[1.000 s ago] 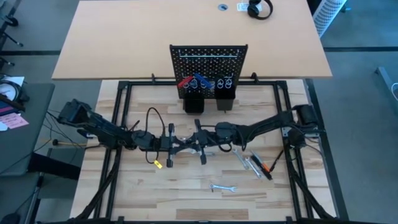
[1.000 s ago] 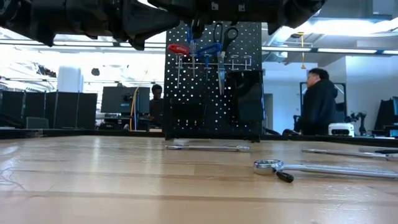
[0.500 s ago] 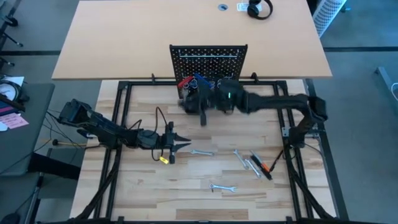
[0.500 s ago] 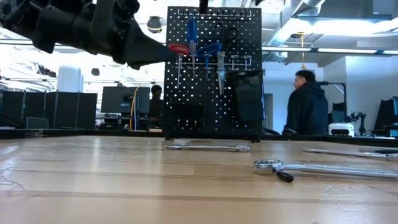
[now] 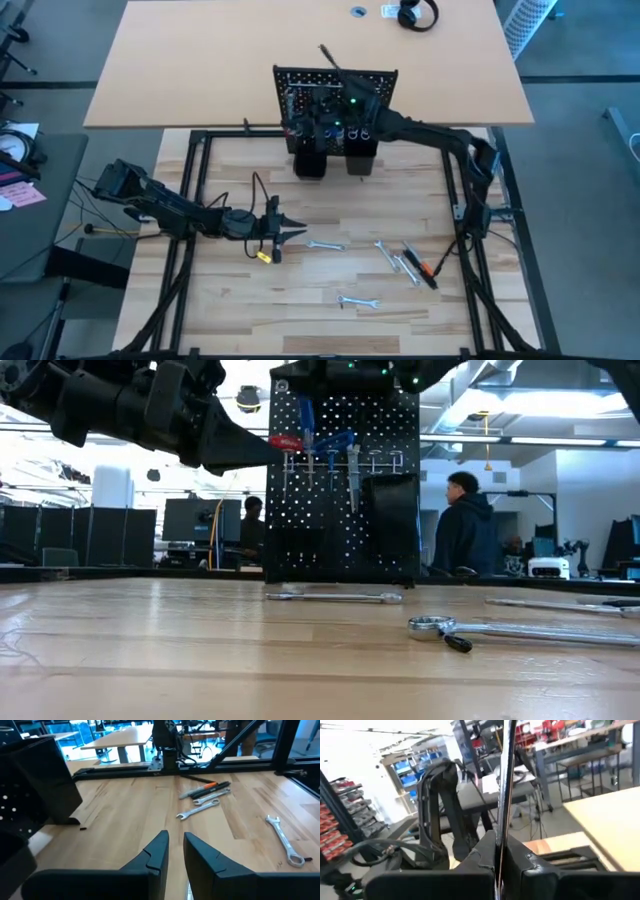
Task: Hang tools onto peg board
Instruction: Hang the wrench on the pegboard
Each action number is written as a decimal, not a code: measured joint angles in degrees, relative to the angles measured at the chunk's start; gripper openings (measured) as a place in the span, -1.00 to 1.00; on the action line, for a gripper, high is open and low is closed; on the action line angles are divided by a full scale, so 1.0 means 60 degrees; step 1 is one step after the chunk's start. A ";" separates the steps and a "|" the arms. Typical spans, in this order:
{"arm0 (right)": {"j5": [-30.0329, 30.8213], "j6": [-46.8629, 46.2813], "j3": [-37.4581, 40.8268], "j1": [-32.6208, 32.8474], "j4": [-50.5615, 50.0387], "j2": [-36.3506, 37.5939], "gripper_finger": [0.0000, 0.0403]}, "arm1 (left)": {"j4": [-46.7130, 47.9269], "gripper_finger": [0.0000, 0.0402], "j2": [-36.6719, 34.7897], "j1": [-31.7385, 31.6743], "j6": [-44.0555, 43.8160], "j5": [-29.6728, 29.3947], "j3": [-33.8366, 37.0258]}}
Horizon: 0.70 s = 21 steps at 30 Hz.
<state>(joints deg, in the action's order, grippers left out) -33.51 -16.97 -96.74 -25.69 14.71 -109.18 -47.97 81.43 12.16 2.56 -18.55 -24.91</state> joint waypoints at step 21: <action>-0.0198 -0.1681 -0.0799 -0.0122 0.0004 0.0170 -0.92 | 0.0103 -0.74 0.0000 0.0000 0.0002 -0.0004 0.0000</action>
<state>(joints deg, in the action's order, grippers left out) -34.70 -27.06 -101.54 -26.42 14.74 -108.16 -47.35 81.43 12.16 2.57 -18.57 -24.91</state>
